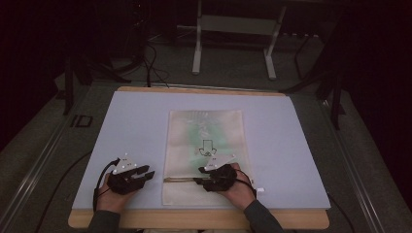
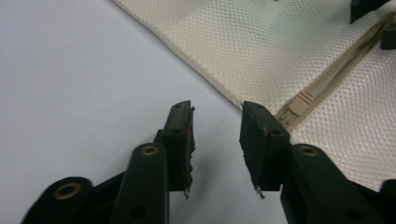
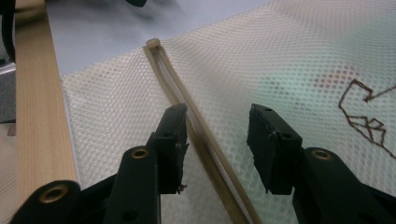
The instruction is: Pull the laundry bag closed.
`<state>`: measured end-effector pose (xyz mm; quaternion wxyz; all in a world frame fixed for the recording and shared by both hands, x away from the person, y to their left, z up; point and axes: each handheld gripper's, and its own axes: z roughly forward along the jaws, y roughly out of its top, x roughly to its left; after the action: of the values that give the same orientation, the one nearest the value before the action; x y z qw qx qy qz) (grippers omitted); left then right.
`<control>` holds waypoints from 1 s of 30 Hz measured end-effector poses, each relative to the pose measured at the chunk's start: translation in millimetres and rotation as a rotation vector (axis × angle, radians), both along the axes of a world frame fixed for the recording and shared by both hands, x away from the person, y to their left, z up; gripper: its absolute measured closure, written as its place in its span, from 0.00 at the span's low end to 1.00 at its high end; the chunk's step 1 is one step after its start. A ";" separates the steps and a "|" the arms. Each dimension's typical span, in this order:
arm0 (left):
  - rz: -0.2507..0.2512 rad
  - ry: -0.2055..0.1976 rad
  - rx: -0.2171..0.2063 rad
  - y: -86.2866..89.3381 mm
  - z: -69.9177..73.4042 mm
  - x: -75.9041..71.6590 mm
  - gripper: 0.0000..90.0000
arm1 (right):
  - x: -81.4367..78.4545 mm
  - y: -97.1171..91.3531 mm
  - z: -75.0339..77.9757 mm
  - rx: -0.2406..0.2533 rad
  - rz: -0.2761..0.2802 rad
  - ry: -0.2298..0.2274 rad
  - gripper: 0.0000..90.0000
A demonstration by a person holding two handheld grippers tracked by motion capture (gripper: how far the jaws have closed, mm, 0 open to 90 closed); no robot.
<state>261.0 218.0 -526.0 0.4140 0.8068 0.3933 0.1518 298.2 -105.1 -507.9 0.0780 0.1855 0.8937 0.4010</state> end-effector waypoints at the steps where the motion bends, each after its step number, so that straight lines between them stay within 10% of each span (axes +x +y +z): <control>1: -0.005 -0.004 0.008 -0.9 0.1 -0.4 0.79 | 1.7 3.5 -0.4 -0.003 0.011 0.002 0.65; 8: -0.050 -0.005 0.011 -4.1 2.0 -2.4 0.98 | 5.2 12.5 -1.3 -0.022 0.037 0.005 0.71; 30: -0.111 0.000 0.009 -8.0 4.2 -9.3 0.98 | 11.1 51.9 5.7 -0.015 0.211 -0.011 0.84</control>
<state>251.7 210.0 -521.8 0.4179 0.8294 0.3471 0.1302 309.3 -53.2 -502.2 0.0414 0.0875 0.9108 0.4013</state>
